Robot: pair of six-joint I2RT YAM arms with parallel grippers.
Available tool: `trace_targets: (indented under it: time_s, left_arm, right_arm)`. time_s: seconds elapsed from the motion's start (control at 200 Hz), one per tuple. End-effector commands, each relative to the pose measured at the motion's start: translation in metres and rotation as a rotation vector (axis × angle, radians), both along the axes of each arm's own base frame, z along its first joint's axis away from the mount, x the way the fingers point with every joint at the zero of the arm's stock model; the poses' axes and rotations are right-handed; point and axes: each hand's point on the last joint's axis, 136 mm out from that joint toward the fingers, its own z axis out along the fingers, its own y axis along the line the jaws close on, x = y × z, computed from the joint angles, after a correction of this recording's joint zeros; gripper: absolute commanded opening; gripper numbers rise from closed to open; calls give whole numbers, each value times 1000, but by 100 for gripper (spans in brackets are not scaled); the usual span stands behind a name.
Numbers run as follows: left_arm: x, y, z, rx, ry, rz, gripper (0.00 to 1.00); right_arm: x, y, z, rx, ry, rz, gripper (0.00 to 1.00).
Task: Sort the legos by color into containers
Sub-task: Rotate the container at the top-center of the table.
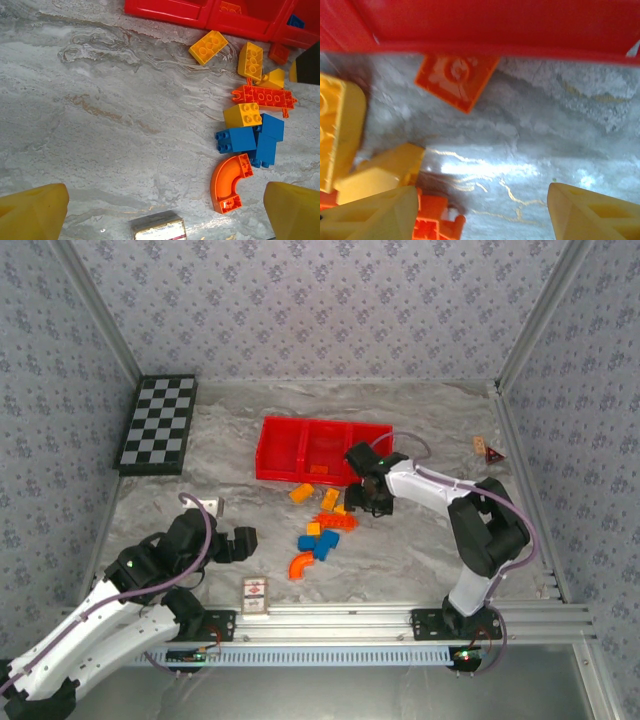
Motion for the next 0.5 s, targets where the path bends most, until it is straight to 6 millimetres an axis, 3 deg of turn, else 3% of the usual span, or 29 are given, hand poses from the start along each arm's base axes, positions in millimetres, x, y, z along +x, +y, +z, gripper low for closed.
trace_targets:
  time_s: [0.0,0.26,0.29,0.495]
  left_arm:
    - [1,0,9,-12,-22,9,100]
    - [1,1,8,-7,-18,11,100]
    - [1,1,8,-7,-18,10,100]
    - [1,0,8,-1,-17,9,100]
  right_arm:
    - [21,1,8,56,-39,-50,71]
    - [50,-7,-5,68,-52,-20,72]
    - [62,-2,5,91,-88,-15,72]
    - [88,-3,8,116,-129,18,73]
